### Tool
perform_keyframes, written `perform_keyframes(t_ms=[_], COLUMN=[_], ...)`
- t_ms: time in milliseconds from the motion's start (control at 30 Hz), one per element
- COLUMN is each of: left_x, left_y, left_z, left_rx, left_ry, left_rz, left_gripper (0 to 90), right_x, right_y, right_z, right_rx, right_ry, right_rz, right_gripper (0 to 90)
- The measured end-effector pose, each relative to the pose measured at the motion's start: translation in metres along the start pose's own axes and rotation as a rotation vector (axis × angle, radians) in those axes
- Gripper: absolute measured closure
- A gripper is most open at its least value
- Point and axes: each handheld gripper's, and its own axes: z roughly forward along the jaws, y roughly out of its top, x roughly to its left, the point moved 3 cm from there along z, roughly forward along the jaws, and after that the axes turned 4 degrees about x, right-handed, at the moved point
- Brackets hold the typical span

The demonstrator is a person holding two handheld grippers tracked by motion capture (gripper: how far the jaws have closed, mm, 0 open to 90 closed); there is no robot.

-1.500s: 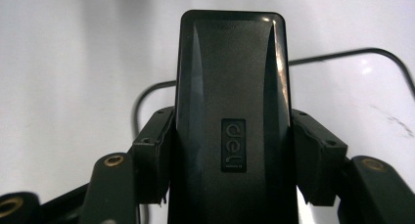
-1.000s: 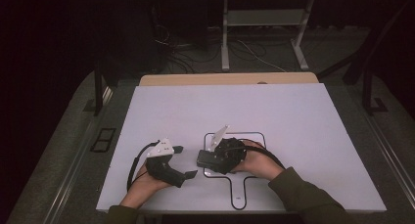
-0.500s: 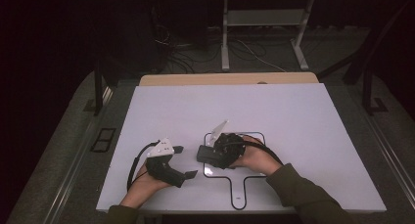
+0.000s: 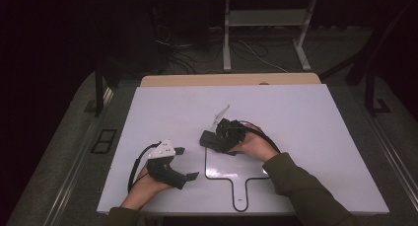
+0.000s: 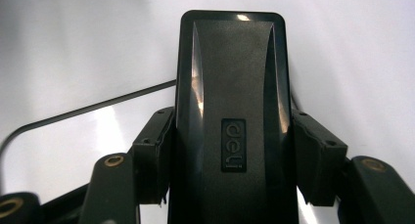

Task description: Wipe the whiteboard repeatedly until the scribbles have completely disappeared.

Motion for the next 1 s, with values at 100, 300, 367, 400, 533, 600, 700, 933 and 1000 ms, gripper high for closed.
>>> perform_keyframes(t_ms=[100,300,367,400,533,600,700,933,1000], left_x=[0.000,0.000,0.000,0.000,0.000,0.000,0.000,0.000,0.000], left_y=[0.000,0.000,0.000,0.000,0.000,0.000,0.000,0.000,0.000], left_z=[0.000,0.001,0.001,0.001,0.001,0.000,0.000,0.000,0.000], left_rx=[-0.001,-0.004,-0.003,-0.002,-0.002,-0.003,-0.003,0.001,0.001], left_ry=[-0.001,-0.002,-0.001,-0.002,0.000,-0.001,-0.001,0.000,0.000], left_rz=[0.000,0.000,0.000,0.000,0.002,0.001,0.000,0.002,0.000], left_gripper=[0.0,0.0,0.0,0.0,0.0,0.0,0.0,0.0,0.0], right_x=[-0.010,-0.021,-0.020,-0.020,-0.015,-0.011,-0.004,0.005,0.007], right_y=[0.000,0.002,0.001,0.001,0.002,0.002,0.001,-0.001,-0.002], right_z=[0.001,0.002,0.002,0.002,0.002,0.002,0.001,-0.001,-0.002], right_rx=[-0.004,-0.003,-0.004,-0.004,0.003,0.005,0.006,0.003,-0.001], right_ry=[-0.009,-0.025,-0.025,-0.029,-0.021,-0.012,-0.004,0.012,0.016], right_rz=[0.022,0.057,0.062,0.058,0.048,0.041,0.030,0.014,0.021], right_gripper=[39.0,39.0,39.0,39.0,39.0,39.0,39.0,39.0,38.9])
